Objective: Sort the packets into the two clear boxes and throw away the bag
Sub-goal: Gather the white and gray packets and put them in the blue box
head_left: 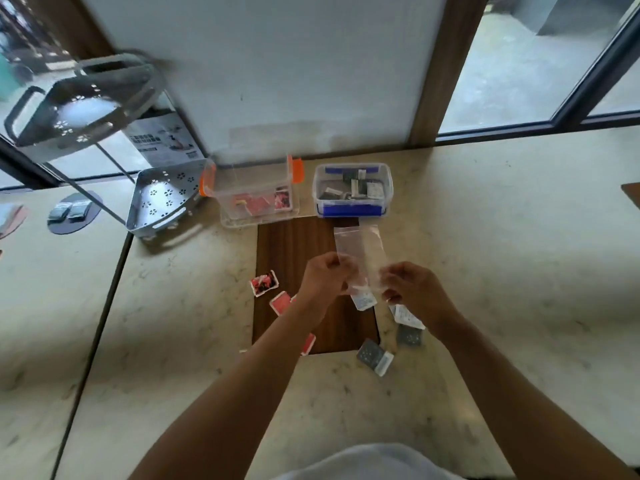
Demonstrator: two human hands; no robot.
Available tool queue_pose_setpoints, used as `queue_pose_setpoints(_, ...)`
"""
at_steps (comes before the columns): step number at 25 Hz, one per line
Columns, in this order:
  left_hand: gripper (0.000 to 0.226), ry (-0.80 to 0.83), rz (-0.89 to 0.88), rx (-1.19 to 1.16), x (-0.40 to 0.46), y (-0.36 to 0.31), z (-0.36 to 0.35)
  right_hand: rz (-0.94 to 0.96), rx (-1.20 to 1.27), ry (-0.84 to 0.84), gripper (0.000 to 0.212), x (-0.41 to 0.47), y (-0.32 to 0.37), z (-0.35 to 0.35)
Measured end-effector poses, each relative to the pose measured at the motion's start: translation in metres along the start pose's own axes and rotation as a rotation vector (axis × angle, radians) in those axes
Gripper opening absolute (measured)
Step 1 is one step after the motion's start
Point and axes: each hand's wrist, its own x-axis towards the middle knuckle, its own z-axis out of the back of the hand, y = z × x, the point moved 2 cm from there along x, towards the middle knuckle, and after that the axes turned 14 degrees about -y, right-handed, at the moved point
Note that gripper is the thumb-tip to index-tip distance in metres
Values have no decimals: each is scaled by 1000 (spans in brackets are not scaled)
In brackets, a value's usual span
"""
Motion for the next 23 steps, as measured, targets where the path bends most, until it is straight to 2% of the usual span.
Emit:
queue_pose_setpoints(3,8,12,4,37,-28,26,-23,-57,33,-115,5,-37,-42,28)
queue_pose_setpoints(6,16,109,38,38,-53,54,-57,-86,42,-241,7,-67,-76,69)
queue_pose_setpoints(8,13,157,83,64,-69,72,-82,-136,42,-305,8,-84,-100,100)
queue_pose_setpoints(14,28,353,175,413,-102,149,-133,-243,-204,-474,4,-127,-183,163)
queue_pose_setpoints(19,30,459,-11,632,-124,184,-153,-276,-405,-565,1,-140,-218,175)
queue_pose_setpoints(23,34,518,-169,781,-134,191,-159,-237,-595,-550,14,-139,-230,174)
